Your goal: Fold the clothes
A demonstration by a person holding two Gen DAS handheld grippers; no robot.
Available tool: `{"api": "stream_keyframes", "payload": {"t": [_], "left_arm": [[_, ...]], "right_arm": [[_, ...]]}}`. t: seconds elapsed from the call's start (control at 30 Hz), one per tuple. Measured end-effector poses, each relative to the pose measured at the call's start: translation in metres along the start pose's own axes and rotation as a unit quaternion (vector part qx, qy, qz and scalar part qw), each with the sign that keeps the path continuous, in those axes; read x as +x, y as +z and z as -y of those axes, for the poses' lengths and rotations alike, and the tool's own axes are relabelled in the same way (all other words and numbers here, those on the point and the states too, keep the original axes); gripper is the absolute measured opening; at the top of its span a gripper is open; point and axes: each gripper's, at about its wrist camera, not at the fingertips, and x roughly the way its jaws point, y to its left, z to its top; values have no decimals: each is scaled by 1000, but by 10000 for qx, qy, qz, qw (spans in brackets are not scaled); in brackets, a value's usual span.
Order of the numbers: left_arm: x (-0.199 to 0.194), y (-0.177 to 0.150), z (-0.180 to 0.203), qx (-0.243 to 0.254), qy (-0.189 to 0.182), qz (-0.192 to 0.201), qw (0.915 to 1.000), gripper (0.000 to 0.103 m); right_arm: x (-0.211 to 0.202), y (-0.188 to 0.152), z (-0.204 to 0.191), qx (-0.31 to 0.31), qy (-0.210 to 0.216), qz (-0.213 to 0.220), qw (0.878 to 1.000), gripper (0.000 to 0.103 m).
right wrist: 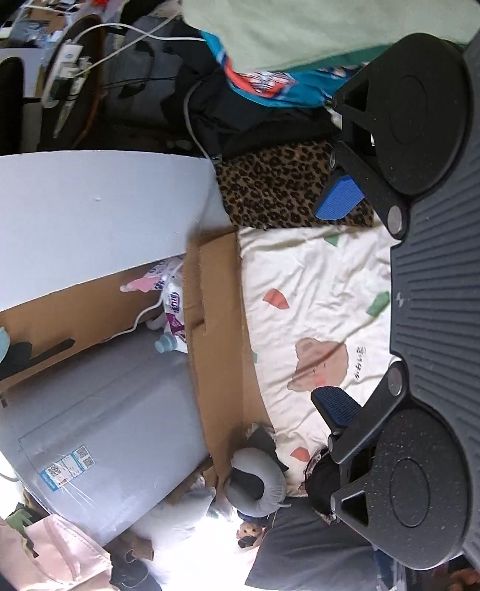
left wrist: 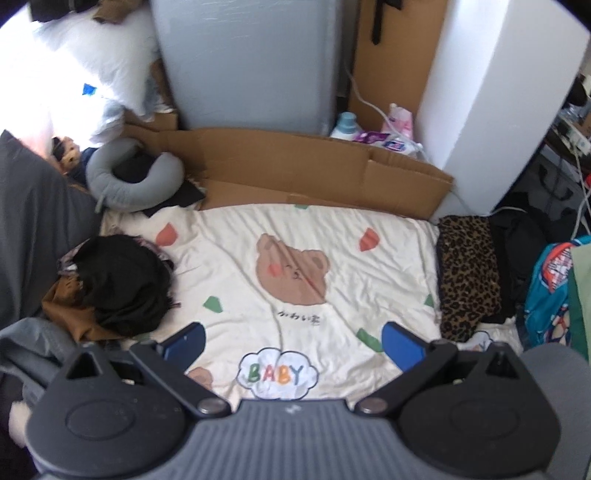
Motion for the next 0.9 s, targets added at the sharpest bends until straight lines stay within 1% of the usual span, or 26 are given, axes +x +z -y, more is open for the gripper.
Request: {"api": "stream_keyframes", "payload": {"t": [0.17,0.27,0.37,0.53,0.67,0.73,0.83,0.9], "left_arm": [[-7,-12,-22,-389,39,149,9991,103],[-7,-21,-27,-452,98,193,9987,103],[-5,-30,-29,-466,129,164,9987,103],[-1,-45,-34,-630,288,134,9975,103],[7,-55,-41,-933,280,74,9952,103],[10,-61,-41,-1029,329,49,9941,103],[12,-65,-34,-942,462,34,9945,103],[13,-68,-34,-1020,474,67,9936,103]], "right_arm": [[-2,-11,-15,180,94,-53,9998,100],[-1,-16,-30,141,179,-77,9997,100],[4,-20,-45,74,145,-119,9998,100],[21,-33,-62,-185,3,-276,9994,100],[37,-45,-67,-262,-103,-351,9990,100],[45,-51,-71,-333,-71,-426,9985,100],[55,-61,-83,-544,-43,-555,9970,100],[62,-67,-90,-672,-6,-635,9957,100]]}}
